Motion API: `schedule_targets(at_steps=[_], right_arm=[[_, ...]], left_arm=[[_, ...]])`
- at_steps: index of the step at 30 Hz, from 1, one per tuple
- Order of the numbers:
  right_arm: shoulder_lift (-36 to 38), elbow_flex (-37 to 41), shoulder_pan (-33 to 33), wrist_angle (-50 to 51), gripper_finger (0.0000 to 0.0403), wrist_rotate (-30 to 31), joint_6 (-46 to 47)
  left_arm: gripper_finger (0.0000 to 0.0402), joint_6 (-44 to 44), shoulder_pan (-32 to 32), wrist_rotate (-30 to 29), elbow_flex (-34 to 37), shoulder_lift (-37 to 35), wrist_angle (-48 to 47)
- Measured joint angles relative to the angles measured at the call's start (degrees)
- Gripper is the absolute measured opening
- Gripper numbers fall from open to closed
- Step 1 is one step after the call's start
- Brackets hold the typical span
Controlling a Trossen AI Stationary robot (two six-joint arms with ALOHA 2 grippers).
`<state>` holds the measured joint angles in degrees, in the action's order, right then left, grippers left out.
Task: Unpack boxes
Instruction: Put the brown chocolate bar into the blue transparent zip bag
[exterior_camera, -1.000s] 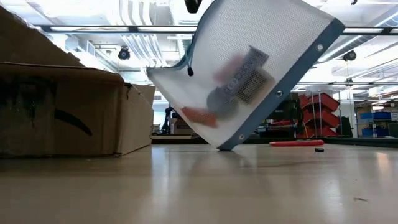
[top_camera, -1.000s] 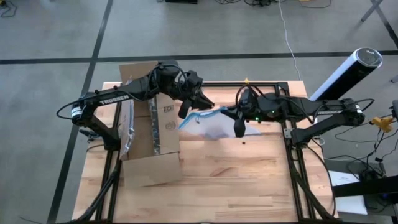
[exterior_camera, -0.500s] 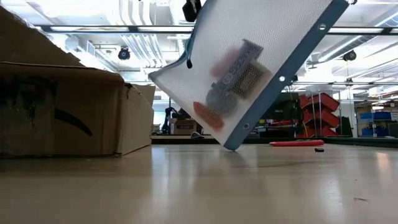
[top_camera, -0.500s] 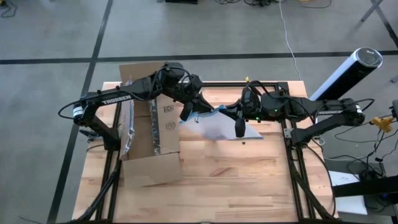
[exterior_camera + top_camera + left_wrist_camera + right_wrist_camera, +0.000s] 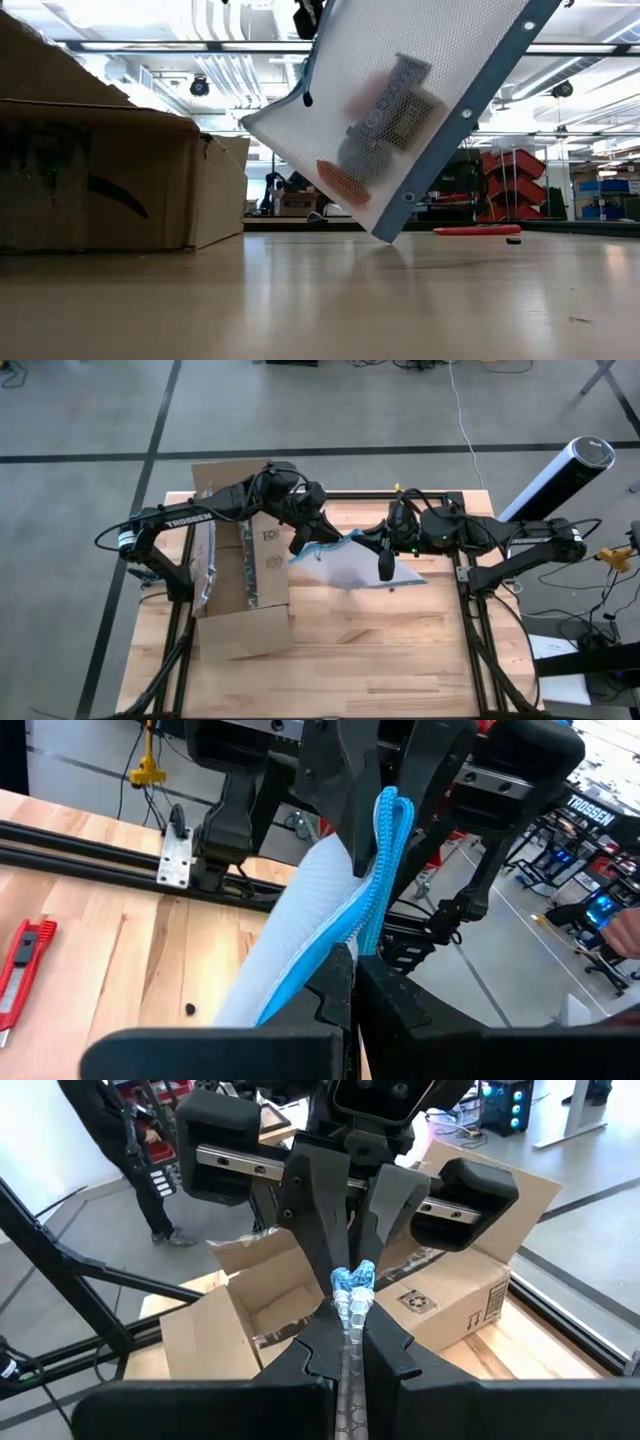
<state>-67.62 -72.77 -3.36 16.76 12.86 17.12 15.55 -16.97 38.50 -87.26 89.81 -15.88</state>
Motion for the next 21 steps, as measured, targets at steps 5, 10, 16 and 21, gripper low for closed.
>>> schedule_targets(at_steps=[5, 10, 16, 21], right_arm=[[-1.11, 0.00, 0.02, -4.15, 0.0000, -1.05, -0.68], [-3.10, 0.00, 0.12, -6.49, 0.0000, -2.43, -0.56], [-4.45, 0.00, 0.24, -9.23, 0.0000, -3.04, -0.26], [-4.54, 0.00, 0.54, -10.33, 0.0000, -2.97, -0.63]], left_arm=[[0.0000, -0.04, 0.00, 0.20, 0.02, 0.01, 1.24], [0.0000, -0.01, 0.11, 3.12, 0.09, 0.01, 3.48], [0.0000, -0.01, 0.11, 6.53, 0.10, 0.05, 4.06], [0.0000, -0.01, 0.31, 8.76, 0.09, 0.05, 4.44]])
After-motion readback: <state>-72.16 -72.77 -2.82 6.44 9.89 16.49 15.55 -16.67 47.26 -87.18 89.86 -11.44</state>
